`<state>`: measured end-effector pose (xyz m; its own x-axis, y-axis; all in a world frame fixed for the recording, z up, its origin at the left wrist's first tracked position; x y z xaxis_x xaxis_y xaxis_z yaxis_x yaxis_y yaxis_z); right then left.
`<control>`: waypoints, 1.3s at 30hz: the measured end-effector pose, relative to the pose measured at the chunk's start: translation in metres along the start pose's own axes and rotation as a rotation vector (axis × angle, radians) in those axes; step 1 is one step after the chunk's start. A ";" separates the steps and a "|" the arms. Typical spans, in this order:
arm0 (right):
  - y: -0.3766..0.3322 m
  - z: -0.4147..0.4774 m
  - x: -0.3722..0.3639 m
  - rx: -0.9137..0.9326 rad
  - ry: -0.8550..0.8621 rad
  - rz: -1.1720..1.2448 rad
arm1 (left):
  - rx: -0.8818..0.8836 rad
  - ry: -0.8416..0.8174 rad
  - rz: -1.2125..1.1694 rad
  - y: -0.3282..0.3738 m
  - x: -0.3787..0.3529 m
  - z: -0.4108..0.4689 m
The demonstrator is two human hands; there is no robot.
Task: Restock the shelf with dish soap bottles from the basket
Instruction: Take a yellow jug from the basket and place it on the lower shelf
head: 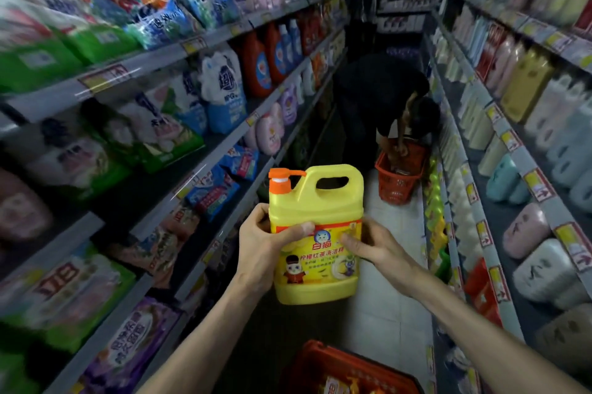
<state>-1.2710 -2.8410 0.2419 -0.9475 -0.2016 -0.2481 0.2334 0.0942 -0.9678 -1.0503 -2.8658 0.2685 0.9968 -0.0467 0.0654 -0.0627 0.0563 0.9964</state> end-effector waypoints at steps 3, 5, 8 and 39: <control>0.012 0.008 -0.015 -0.030 -0.044 0.099 | 0.058 0.044 -0.075 0.001 0.002 -0.005; 0.017 0.013 -0.022 -0.042 -0.024 0.154 | 0.103 0.091 -0.116 -0.002 0.006 -0.010; 0.030 0.019 -0.034 -0.077 -0.039 0.200 | 0.159 0.134 -0.129 -0.009 0.017 -0.022; 0.104 -0.150 -0.455 -0.177 -0.726 -0.096 | 0.146 0.752 0.066 -0.008 0.310 -0.452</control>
<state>-0.8483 -2.5933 0.2609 -0.5657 -0.8029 -0.1879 0.0605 0.1868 -0.9805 -0.7179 -2.4303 0.2569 0.7537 0.6456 0.1232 -0.0768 -0.0996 0.9921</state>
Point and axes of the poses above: each hand's wrist, its own z-axis towards the middle knuckle, its own x-axis out of the back of the hand, y = z × x, the point moved 6 cm from there along z, towards the middle knuckle, and after that the axes turned 10 degrees about z, right-handed, at the moved point
